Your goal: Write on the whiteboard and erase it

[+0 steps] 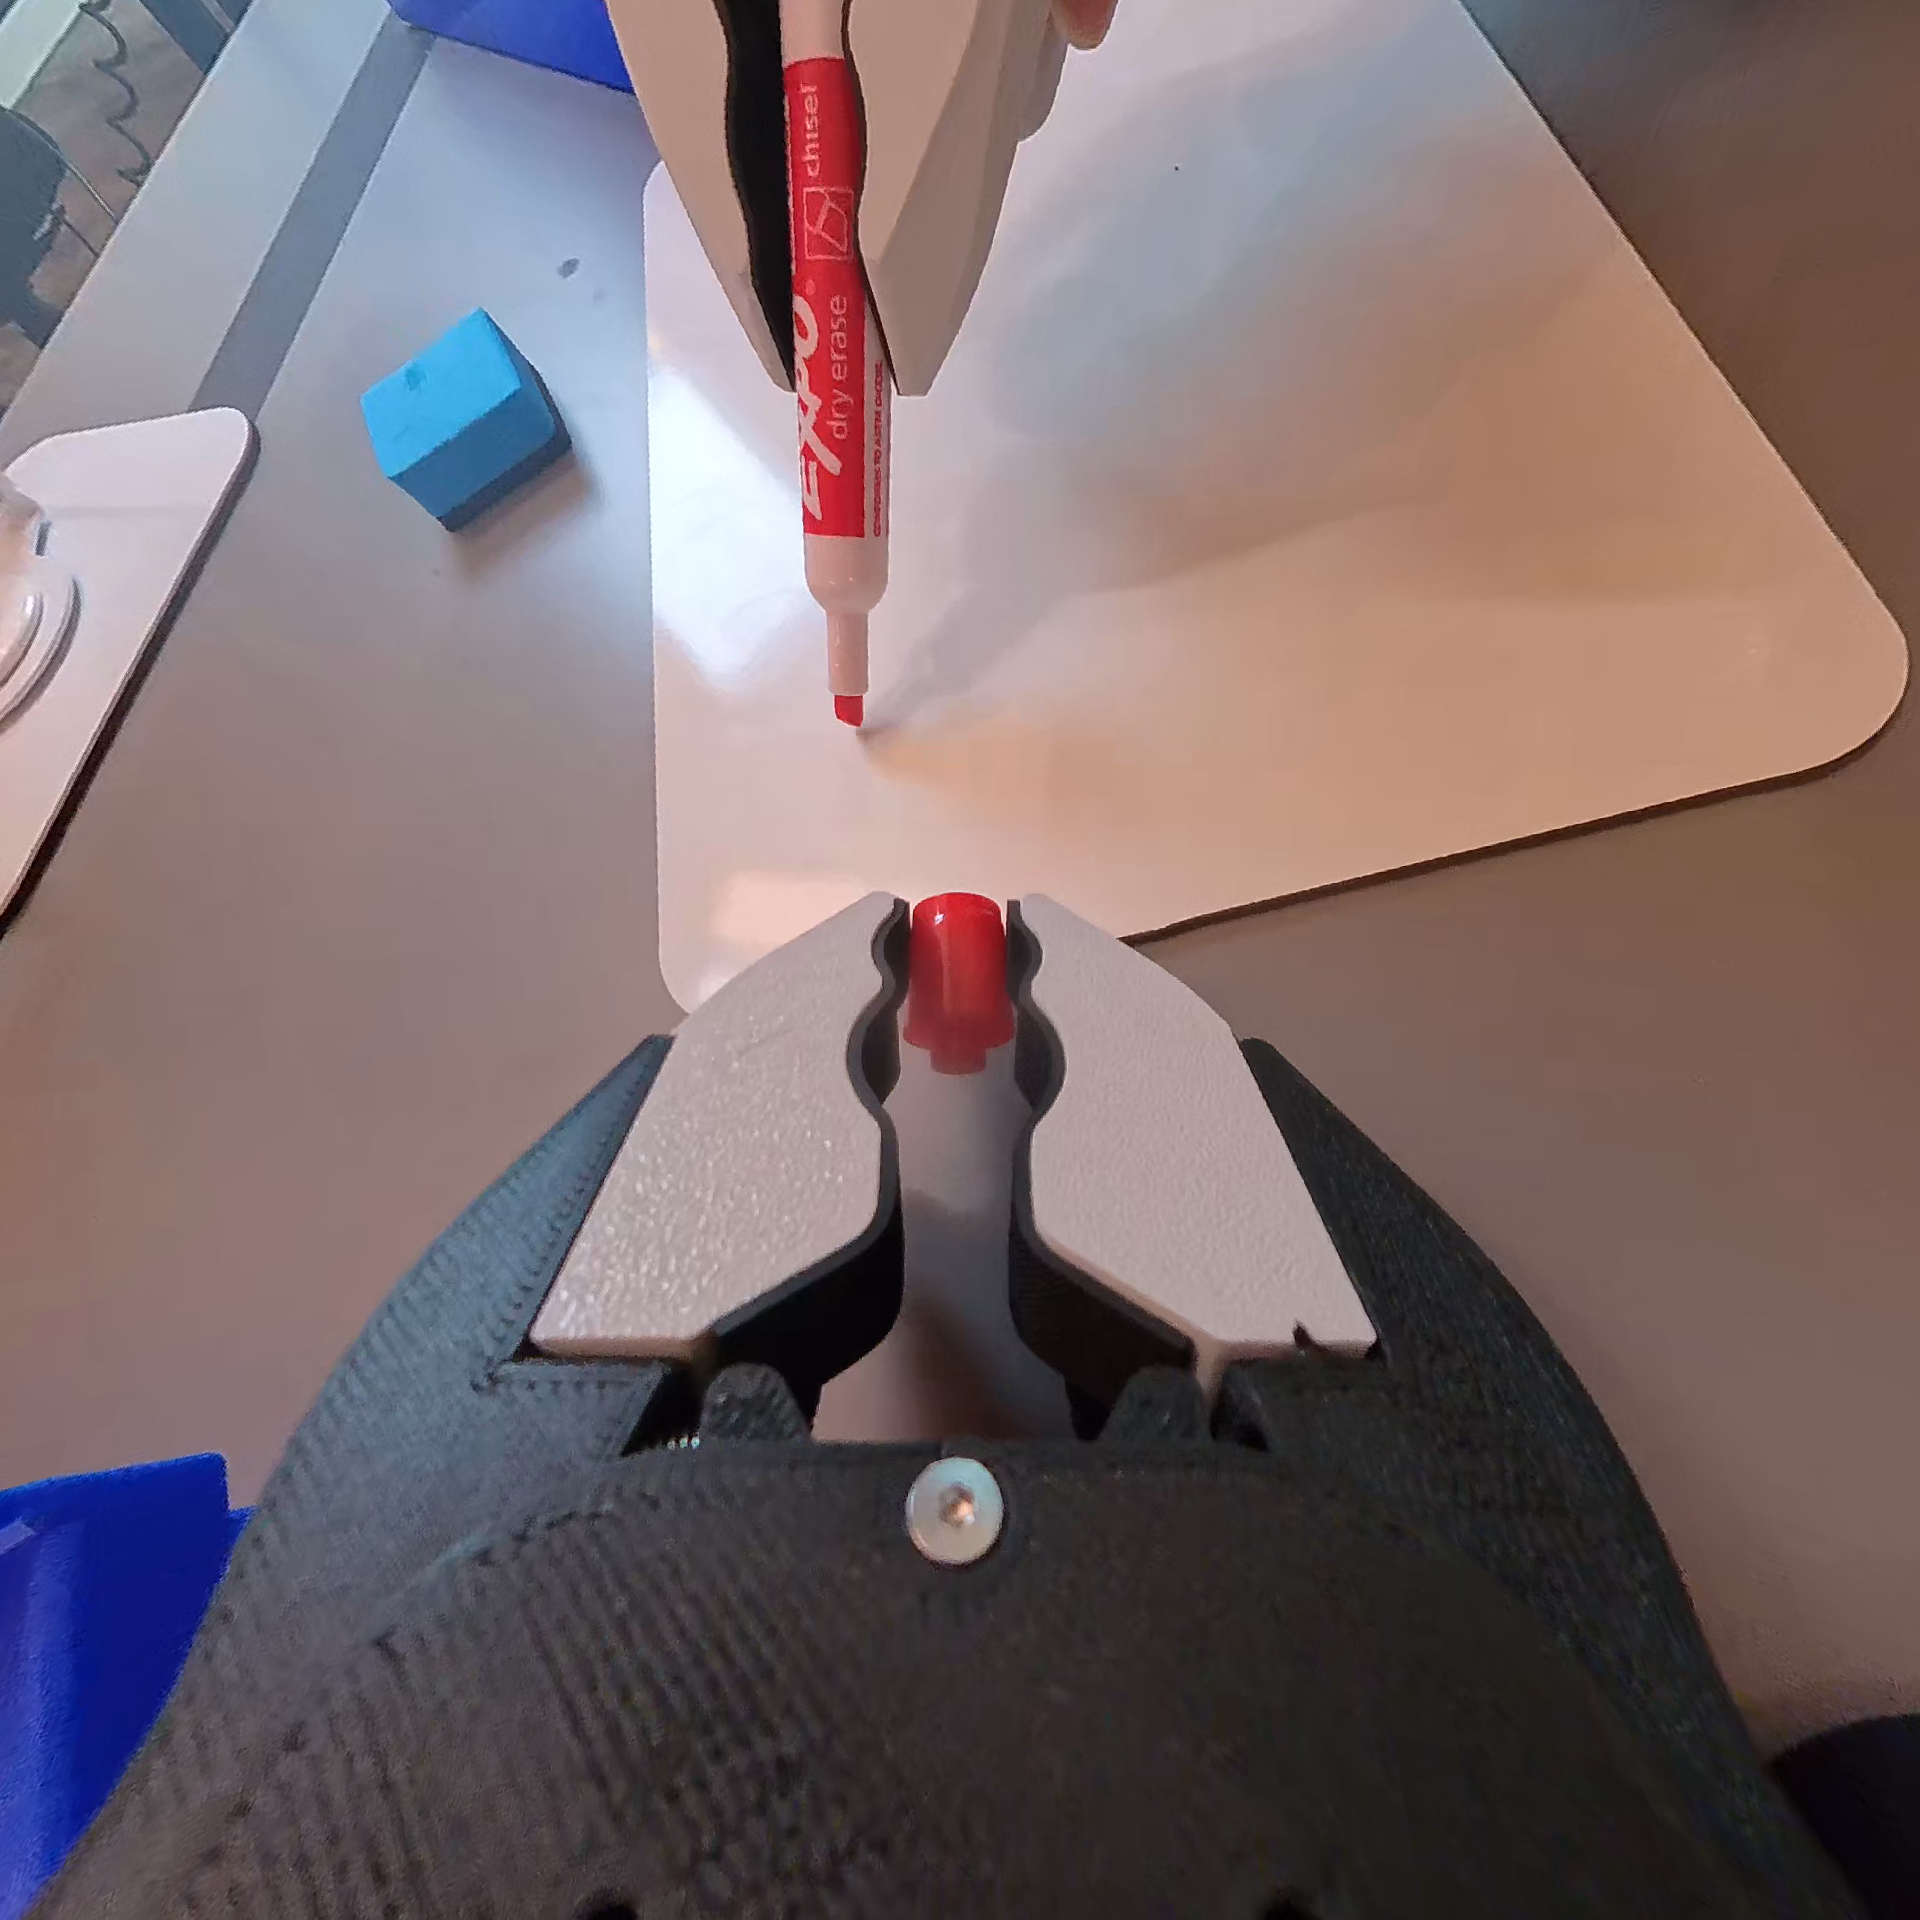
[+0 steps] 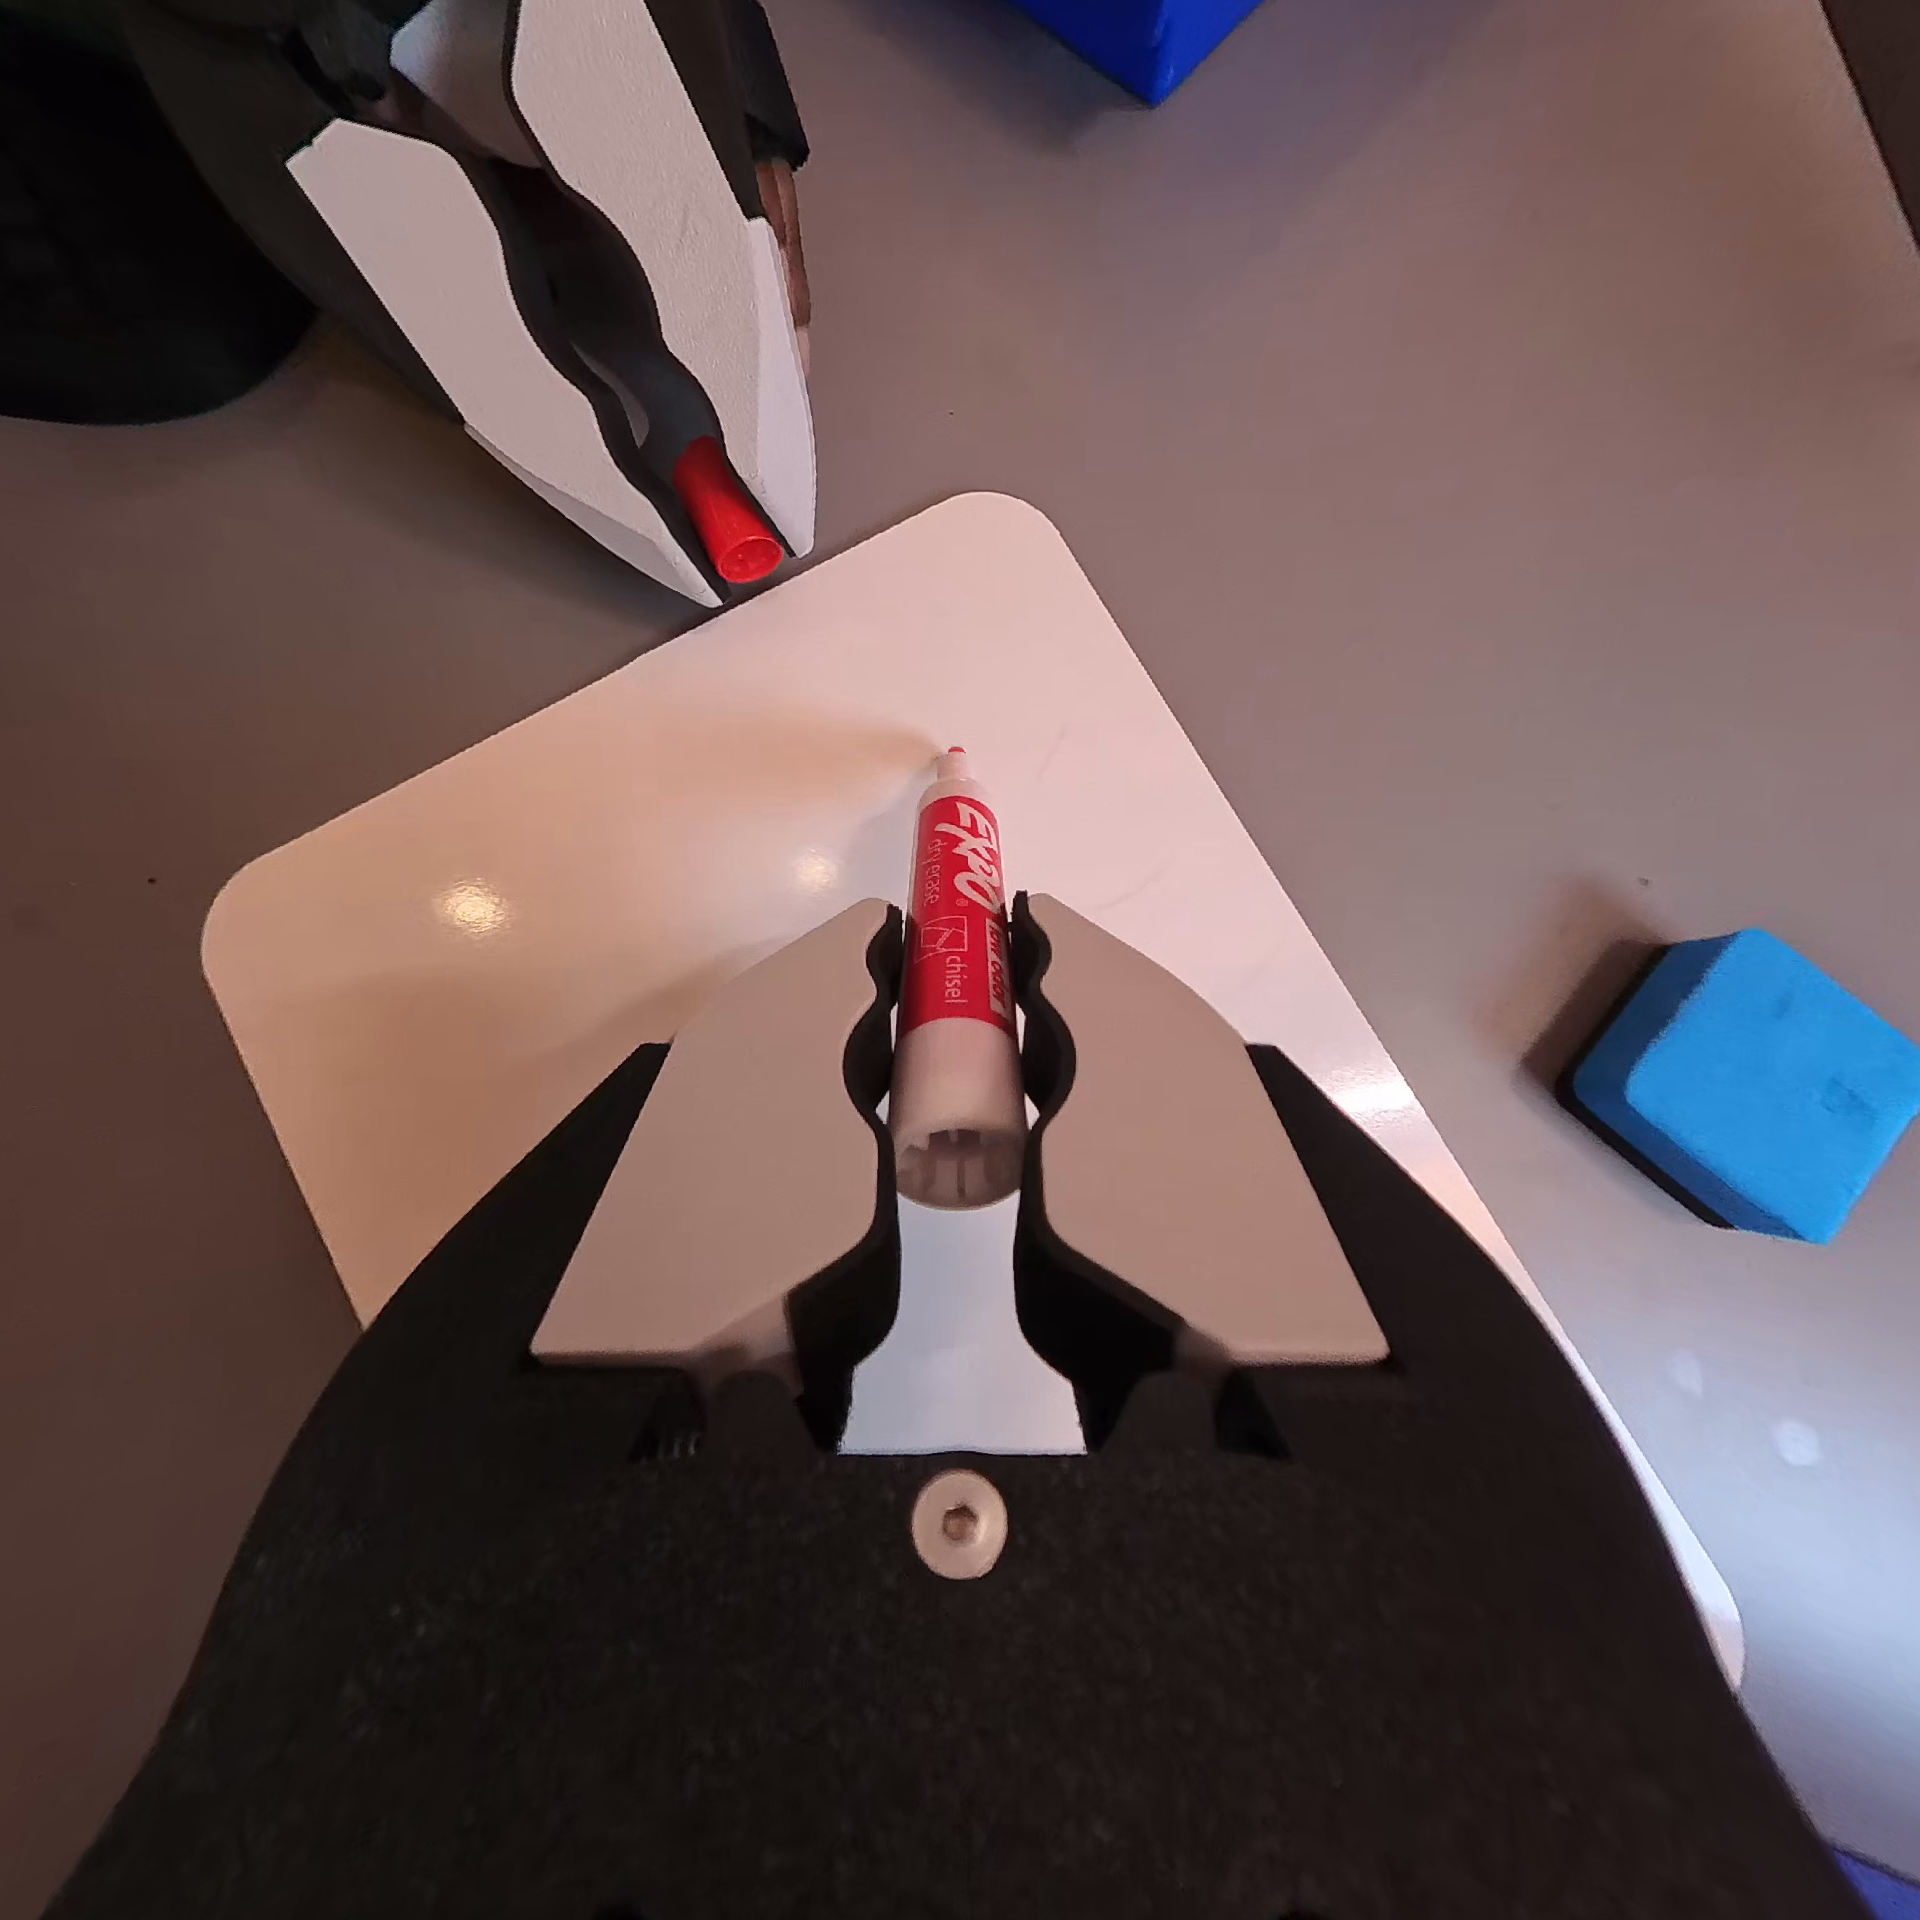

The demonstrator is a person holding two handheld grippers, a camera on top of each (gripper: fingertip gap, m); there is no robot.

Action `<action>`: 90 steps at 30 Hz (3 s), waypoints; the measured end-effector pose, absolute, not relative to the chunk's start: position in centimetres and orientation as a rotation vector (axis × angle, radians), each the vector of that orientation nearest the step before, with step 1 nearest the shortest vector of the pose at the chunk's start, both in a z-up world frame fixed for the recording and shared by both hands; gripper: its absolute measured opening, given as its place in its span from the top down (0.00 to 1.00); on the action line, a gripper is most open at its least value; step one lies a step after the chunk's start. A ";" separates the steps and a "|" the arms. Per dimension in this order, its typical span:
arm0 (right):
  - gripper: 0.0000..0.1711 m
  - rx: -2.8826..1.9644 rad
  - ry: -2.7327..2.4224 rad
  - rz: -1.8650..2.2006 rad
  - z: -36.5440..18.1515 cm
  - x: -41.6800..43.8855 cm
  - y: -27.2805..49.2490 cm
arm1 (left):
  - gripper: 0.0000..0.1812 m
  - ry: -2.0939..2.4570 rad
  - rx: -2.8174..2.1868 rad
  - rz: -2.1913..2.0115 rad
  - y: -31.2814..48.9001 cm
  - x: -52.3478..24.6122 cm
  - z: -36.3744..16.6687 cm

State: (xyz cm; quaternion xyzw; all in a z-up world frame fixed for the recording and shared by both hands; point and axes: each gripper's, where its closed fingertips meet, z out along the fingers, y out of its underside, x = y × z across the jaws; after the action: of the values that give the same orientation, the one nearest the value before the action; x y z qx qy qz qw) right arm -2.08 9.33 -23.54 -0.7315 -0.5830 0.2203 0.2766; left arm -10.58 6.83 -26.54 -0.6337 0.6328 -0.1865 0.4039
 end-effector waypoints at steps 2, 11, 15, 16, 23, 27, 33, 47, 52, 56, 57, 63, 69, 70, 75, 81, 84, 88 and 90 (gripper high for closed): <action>0.88 -1.968 -1.569 0.585 -23.7 -2.1 9.4 | 0.90 1.599 -1.603 -0.473 6.8 -10.6 -26.6; 0.89 -1.967 -1.570 0.590 -23.7 -2.2 9.4 | 0.90 1.604 -1.607 -0.472 6.7 -10.5 -26.7; 0.89 -1.963 -1.573 0.595 -23.7 -2.3 9.3 | 0.90 1.608 -1.609 -0.469 6.6 -10.5 -26.7; 0.89 -1.962 -1.574 0.595 -23.7 -2.4 9.2 | 0.90 1.609 -1.608 -0.469 6.6 -10.5 -26.7; 0.89 -1.952 -1.584 0.604 -23.7 -2.7 9.0 | 0.90 1.600 -1.600 -0.465 6.7 -10.5 -26.5; 0.88 -1.945 -1.594 0.607 -23.7 -3.0 8.8 | 0.90 1.602 -1.600 -0.462 6.7 -10.5 -26.5; 0.88 -1.932 -1.615 0.619 -23.7 -3.3 8.2 | 0.90 1.602 -1.600 -0.462 6.7 -10.5 -26.5; 0.88 -1.911 -1.661 0.639 -23.7 -3.5 7.0 | 0.90 1.605 -1.605 -0.463 6.8 -10.6 -26.7; 0.88 -1.901 -1.692 0.650 -23.7 -3.4 6.4 | 0.90 1.605 -1.609 -0.458 6.9 -10.7 -26.8; 0.88 -1.892 -1.734 0.653 -23.7 -3.3 5.7 | 0.90 1.606 -1.611 -0.458 7.0 -10.8 -26.8; 0.88 -1.891 -1.745 0.652 -23.7 -3.2 5.5 | 0.90 1.605 -1.612 -0.458 7.0 -10.8 -26.8; 0.89 -1.895 -1.806 0.632 -23.8 -2.6 4.9 | 0.90 1.608 -1.613 -0.452 7.1 -10.9 -27.0; 0.89 -1.910 -1.854 0.602 -23.9 -1.7 4.6 | 0.90 1.608 -1.614 -0.453 7.1 -10.9 -27.0; 0.89 -1.913 -1.859 0.598 -23.9 -1.6 4.6 | 0.90 1.608 -1.614 -0.453 7.1 -10.9 -27.0; 0.89 -1.934 -1.873 0.567 -23.9 -0.7 4.8 | 0.90 1.608 -1.614 -0.453 7.1 -10.9 -27.0; 0.89 -1.961 -1.863 0.524 -23.9 0.3 5.5 | 0.90 1.608 -1.615 -0.455 7.1 -10.9 -26.9; 0.88 -1.974 -1.847 0.504 -23.9 0.7 6.0 | 0.90 1.609 -1.615 -0.455 7.1 -10.9 -27.0; 0.89 -1.989 -1.819 0.483 -23.9 1.0 6.7 | 0.90 1.608 -1.615 -0.456 7.1 -10.9 -27.0; 0.88 -1.997 -1.804 0.475 -23.9 1.1 7.1 | 0.90 1.609 -1.616 -0.457 7.1 -10.9 -27.0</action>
State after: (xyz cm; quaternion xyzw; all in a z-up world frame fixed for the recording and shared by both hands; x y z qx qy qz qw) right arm 1.11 7.08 -23.91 -0.7156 -0.6463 0.1701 0.2030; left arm -10.91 7.10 -26.96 -0.6377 0.6351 -0.1803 0.3968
